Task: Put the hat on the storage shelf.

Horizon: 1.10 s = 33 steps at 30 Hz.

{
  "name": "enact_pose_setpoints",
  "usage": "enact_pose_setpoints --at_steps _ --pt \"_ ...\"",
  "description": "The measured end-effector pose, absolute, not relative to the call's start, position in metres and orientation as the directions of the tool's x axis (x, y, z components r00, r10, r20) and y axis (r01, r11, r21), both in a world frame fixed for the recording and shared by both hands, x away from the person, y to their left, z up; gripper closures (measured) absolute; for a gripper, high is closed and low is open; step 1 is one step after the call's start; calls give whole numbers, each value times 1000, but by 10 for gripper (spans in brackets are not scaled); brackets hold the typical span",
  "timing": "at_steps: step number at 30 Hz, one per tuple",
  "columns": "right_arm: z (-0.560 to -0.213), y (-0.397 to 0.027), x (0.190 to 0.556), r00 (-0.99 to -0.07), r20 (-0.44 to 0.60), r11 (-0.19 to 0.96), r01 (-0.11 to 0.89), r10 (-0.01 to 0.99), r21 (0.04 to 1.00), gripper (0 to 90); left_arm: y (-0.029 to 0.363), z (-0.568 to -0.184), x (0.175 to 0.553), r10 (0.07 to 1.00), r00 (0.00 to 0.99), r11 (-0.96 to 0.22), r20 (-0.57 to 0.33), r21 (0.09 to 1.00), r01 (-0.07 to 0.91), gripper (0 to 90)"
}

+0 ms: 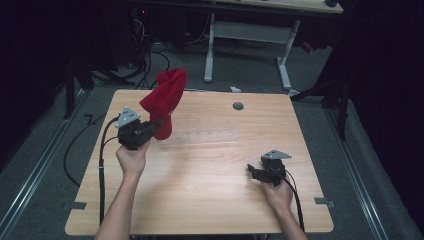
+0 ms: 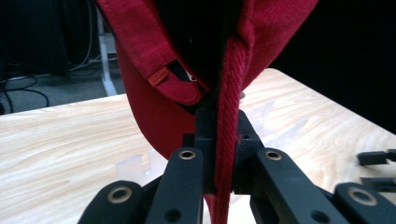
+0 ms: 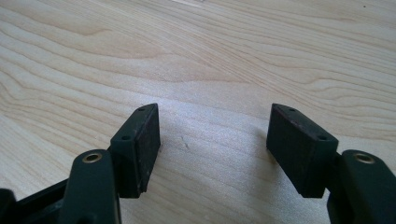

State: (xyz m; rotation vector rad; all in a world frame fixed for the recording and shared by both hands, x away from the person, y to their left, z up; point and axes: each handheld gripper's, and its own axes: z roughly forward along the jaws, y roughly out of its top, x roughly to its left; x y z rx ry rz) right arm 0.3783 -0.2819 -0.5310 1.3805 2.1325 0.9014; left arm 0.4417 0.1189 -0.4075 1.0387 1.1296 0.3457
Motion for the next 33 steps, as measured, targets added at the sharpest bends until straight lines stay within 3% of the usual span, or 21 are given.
enact_pose_setpoints --at_steps 27,33 --pt "-531 -282 378 -405 -19 292 625 914 724 349 111 -427 461 757 419 445 -502 865 234 848" --pt "-531 -282 378 -407 -21 294 624 913 724 349 115 -433 460 739 406 485 -538 842 235 847"
